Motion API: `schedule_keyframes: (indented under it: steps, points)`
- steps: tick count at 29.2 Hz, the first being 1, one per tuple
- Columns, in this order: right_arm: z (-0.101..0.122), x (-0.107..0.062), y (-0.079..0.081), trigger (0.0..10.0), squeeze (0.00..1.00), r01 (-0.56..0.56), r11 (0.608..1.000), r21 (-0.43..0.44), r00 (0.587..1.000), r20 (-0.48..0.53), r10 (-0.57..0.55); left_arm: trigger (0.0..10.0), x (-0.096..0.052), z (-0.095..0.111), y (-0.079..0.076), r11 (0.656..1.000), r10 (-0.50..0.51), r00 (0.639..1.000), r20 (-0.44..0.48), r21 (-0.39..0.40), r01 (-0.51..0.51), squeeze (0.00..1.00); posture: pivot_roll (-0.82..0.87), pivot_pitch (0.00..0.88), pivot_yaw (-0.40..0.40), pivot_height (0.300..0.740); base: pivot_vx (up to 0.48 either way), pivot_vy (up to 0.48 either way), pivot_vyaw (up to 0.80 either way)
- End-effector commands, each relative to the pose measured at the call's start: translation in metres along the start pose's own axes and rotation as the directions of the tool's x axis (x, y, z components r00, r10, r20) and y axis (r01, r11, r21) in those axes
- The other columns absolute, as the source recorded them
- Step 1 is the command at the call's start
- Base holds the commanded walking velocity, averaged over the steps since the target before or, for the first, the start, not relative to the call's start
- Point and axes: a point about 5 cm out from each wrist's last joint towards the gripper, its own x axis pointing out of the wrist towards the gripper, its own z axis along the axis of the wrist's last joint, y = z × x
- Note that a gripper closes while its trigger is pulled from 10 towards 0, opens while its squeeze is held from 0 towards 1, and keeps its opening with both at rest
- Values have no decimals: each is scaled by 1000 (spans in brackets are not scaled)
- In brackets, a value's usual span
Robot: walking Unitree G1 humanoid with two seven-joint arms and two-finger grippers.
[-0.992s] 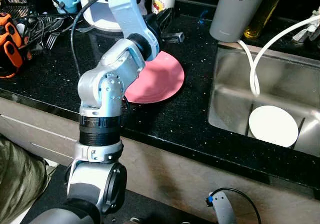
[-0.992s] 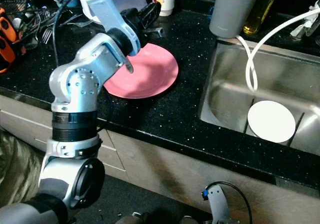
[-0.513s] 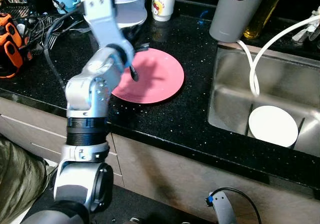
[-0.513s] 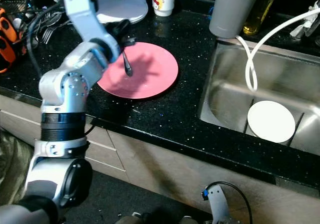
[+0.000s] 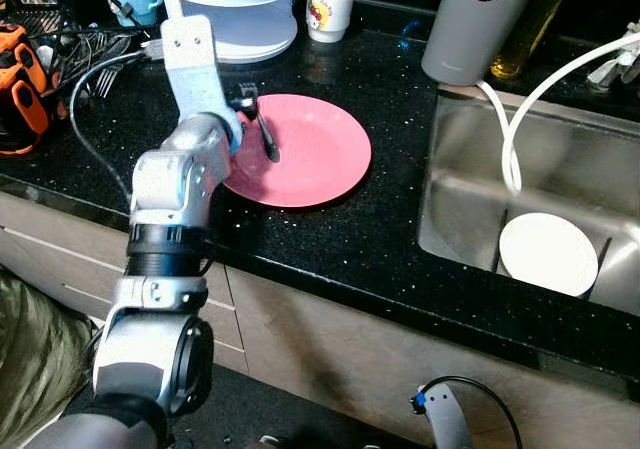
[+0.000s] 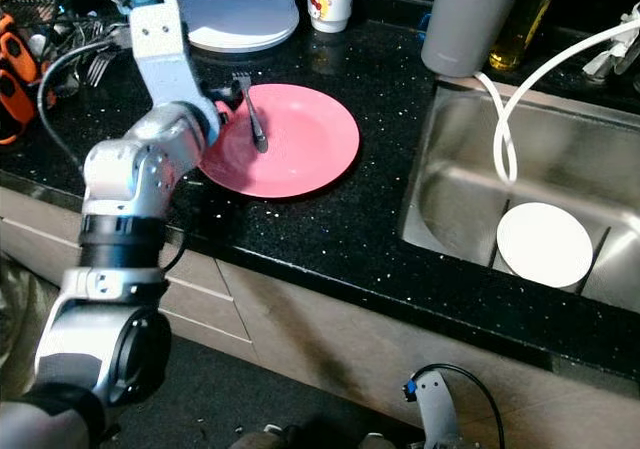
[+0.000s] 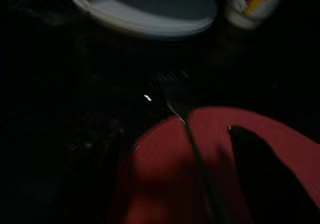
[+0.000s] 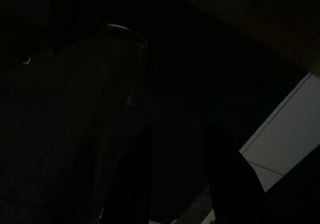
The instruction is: Kitchen organization
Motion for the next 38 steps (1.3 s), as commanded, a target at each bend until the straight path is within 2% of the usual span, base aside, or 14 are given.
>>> schedule_keyframes:
  steps: [1,8,11,16,19,20,21,38]
  points:
    - [-2,0,-3,10000,0,8,1000,-8,1000,-8,-8,10000,2,-8,-6,1000,-20,998,-59,-24,18,0,57,188,-44,740,0,0,0]
    - [-2,0,-3,10000,0,9,1000,-7,1000,-8,-9,10000,8,-13,-18,998,-55,988,-145,12,57,0,54,188,-40,740,0,0,0]
    - [-2,0,-3,10000,0,9,1000,-6,1000,-8,-10,10000,9,-15,-18,998,-50,985,-164,30,55,0,53,188,-38,740,0,0,0]
    - [-3,0,-2,10000,0,10,1000,-5,1000,-10,-10,10000,11,-30,-17,995,-34,967,-251,85,56,0,53,183,-36,740,0,0,0]
    - [-3,0,-2,10000,0,10,1000,-7,1000,-12,-10,10000,11,-36,-17,994,-39,957,-287,83,66,0,52,181,-36,740,0,0,0]
    - [-3,0,-2,10000,0,10,1000,-7,1000,-12,-10,8549,11,-38,-18,995,-46,954,-297,72,71,0,52,181,-36,740,0,0,0]
    - [-4,0,-2,10000,0,11,1000,-9,1000,-14,-11,0,11,-40,-17,994,-55,948,-313,67,80,0,53,179,-36,740,0,0,0]
    - [-3,0,-3,10000,0,16,1000,-18,1000,-20,-17,0,11,-41,-14,995,-64,941,-333,56,87,0,54,184,-36,740,0,0,0]
